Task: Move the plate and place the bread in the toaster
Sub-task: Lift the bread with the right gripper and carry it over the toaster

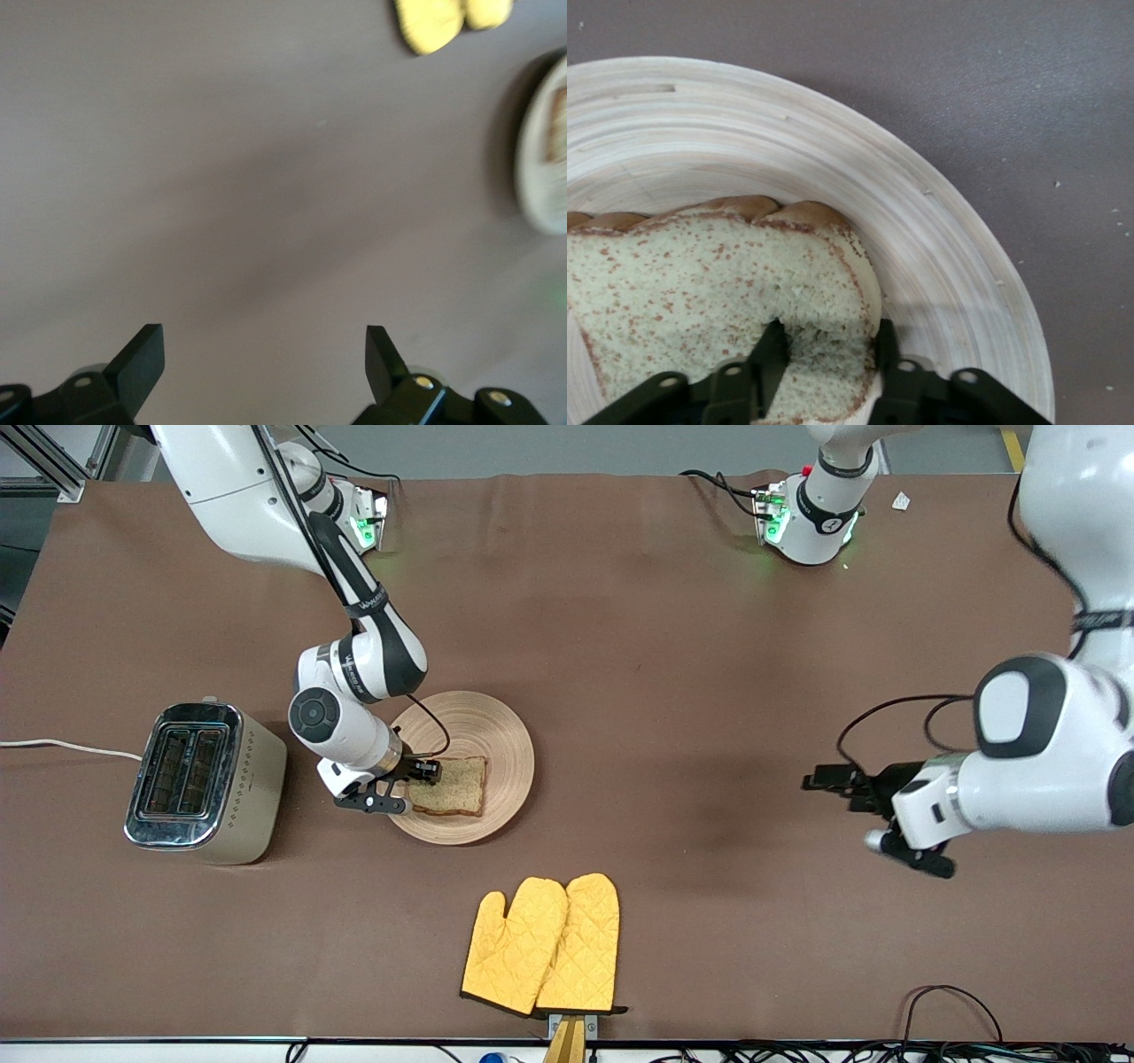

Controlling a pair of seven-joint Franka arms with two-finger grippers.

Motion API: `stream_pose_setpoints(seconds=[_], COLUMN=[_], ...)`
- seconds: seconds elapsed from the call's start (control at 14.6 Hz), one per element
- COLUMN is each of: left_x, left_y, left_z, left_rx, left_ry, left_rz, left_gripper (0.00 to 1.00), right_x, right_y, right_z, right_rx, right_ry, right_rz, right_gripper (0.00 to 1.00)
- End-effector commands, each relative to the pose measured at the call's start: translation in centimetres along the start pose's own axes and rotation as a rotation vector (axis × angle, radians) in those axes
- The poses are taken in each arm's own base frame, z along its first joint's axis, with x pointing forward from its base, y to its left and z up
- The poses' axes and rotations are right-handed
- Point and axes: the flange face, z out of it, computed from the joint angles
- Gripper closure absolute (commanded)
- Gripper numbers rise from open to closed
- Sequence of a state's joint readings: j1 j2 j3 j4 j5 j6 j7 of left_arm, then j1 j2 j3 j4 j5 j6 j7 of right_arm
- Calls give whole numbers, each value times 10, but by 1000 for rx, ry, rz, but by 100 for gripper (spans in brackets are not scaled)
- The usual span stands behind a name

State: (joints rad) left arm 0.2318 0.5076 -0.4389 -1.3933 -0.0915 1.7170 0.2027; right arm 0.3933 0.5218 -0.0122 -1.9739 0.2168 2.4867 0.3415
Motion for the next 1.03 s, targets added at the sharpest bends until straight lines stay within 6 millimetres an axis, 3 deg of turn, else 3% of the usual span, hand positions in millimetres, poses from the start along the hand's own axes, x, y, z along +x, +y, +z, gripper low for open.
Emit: stream_pose_setpoints(seconds=[0.0,0.21,0.41,0.55,0.76,0.96], left_x=[-41,-87,-105,-104,-107,-116], left_y=[41,76,98,103,110,117], left_z=[-80,-141,-170,-175,-170,-157], left_rx=[217,287,316,322,342,368], left_ry=[28,66,136,173,221,238], left_rz=[12,-168,-226,-212,-189,-164], left_gripper=[0,0,0,0,0,0], right_x=[-7,-7,-14,-19,-16,-2], right_y=[-8,-9,-4,-1,10,53], right_z=[4,-76,-170,-219,-267,-294], right_rx=[-1,-14,-118,-205,-407,-569], right_ry=[-25,-88,-92,-87,-60,-44], right_rz=[3,-21,-90,-127,-160,-139], right_gripper=[100,100,100,100,100,100])
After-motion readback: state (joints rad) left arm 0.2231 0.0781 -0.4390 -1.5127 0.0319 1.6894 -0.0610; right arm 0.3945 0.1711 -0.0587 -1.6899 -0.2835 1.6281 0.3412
